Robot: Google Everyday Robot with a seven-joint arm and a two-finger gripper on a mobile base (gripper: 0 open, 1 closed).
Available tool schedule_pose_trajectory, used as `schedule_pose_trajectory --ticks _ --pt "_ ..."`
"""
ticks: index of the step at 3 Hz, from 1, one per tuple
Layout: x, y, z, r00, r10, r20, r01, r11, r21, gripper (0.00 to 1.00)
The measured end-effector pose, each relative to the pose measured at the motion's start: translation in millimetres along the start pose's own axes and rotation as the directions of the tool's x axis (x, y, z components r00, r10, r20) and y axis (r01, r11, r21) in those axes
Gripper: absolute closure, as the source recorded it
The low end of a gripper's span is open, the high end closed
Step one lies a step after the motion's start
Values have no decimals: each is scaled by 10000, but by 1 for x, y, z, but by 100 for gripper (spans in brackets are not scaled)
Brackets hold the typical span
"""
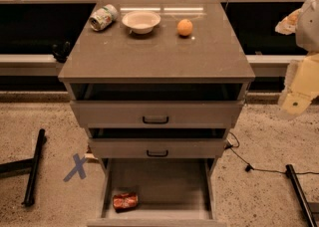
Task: Pick coke can from bottom drawer and place on counter
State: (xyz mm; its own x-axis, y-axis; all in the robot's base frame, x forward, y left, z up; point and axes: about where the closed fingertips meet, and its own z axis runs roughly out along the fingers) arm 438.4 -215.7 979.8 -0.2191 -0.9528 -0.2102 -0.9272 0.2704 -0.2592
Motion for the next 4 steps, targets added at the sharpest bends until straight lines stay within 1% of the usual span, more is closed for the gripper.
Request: schedule_pose_trajectory --ticks 1,2,3,4 --pt "0 0 0 10000 0 0 0 10000 0 0" --pt "-16 3 28 9922 -293 1213 349 9984 -435 0" --pt "-56 22 87 9534 -583 2962 1011 9862 -1312 0" --pt "-100 70 155 9052 -783 4178 2002 9456 -2566 0"
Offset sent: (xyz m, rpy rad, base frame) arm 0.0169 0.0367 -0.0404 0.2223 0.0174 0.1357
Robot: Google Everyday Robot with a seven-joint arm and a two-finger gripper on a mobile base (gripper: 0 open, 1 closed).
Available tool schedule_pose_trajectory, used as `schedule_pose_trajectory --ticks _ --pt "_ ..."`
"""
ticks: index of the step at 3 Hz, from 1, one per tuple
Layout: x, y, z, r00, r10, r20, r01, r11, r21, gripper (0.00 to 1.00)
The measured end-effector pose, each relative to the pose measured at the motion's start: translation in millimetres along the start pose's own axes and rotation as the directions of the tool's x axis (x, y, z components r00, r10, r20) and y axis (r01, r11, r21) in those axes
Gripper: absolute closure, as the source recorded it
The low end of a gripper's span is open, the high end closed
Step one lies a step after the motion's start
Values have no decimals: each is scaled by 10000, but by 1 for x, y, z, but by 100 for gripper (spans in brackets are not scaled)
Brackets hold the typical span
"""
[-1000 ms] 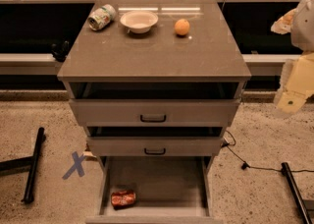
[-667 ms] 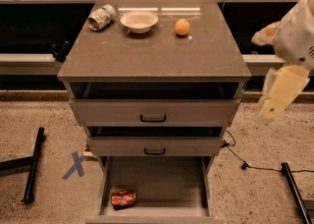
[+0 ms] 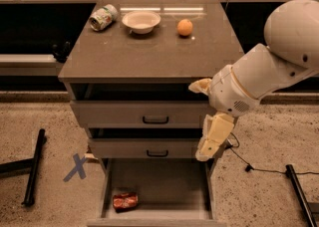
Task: Pick coke can from bottom drawer and place on counter
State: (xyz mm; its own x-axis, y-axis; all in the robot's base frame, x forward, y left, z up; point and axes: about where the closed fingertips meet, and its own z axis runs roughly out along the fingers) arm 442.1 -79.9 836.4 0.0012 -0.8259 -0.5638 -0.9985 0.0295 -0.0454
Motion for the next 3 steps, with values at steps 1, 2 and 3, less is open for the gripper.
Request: schedule_pose_trajectory --ticks 1,2,3 --pt "2 -1 2 10000 -22 -92 22 10000 34 0" --pt "12 0 17 9992 -100 -397 101 9999 9 0" --pt "46 9 54 9987 -190 -466 187 9998 -77 0"
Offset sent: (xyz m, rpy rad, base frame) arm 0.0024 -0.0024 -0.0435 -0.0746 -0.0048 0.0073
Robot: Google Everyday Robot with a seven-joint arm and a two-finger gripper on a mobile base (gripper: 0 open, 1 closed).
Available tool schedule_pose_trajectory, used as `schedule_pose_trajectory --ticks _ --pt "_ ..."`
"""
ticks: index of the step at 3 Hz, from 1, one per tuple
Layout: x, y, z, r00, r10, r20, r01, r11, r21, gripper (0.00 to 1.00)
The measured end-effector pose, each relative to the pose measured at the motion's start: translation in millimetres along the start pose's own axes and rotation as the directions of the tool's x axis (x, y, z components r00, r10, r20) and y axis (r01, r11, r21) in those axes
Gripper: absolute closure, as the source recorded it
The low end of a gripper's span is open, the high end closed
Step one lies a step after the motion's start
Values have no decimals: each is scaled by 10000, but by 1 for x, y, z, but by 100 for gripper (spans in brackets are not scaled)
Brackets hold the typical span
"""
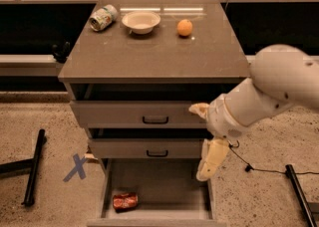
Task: Pick coke can from bottom drawer and place on counter
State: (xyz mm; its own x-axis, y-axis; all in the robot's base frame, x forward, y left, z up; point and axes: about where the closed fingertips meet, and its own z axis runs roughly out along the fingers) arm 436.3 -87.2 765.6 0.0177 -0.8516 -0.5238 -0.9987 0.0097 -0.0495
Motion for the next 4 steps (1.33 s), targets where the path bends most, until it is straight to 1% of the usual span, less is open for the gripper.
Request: schedule_pose_trajectory --ticks 1,2,3,4 --pt "29 15 56 9996 -280 27 281 9989 -370 0" --pt "56 33 122 9984 -326 454 374 9934 -1088 0" --pt "56 33 122 9984 -326 454 374 9934 -1088 0" --pt "70 31 141 9997 -145 195 165 9944 -1039 0"
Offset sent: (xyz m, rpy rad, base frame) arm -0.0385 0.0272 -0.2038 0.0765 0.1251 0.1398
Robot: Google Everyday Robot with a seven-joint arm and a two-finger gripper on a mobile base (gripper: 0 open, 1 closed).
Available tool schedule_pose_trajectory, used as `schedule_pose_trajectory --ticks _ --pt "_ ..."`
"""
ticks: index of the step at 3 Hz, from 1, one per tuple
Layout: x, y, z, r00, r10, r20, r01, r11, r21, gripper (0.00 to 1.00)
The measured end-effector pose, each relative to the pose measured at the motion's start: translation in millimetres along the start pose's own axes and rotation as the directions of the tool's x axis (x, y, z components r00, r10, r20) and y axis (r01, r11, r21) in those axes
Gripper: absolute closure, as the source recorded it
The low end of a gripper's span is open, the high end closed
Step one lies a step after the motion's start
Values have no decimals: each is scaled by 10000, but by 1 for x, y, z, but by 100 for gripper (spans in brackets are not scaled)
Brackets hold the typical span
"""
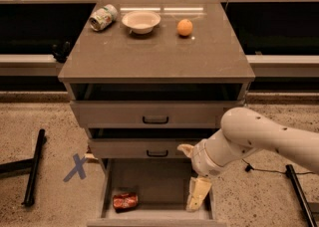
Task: Pick coke can from bottom drawer and place on counter
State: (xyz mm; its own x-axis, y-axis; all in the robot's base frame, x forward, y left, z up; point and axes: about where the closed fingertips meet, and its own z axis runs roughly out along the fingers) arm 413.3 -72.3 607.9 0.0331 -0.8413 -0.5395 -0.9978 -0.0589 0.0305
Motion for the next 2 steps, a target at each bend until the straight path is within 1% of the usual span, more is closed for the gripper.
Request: schedule_pose_trajectory --ticks 1,2 --pt "26 -2 41 10000 32 36 -31 9999 -132 0" --pt "60 -10 99 9993 8 367 11 9986 -523 0"
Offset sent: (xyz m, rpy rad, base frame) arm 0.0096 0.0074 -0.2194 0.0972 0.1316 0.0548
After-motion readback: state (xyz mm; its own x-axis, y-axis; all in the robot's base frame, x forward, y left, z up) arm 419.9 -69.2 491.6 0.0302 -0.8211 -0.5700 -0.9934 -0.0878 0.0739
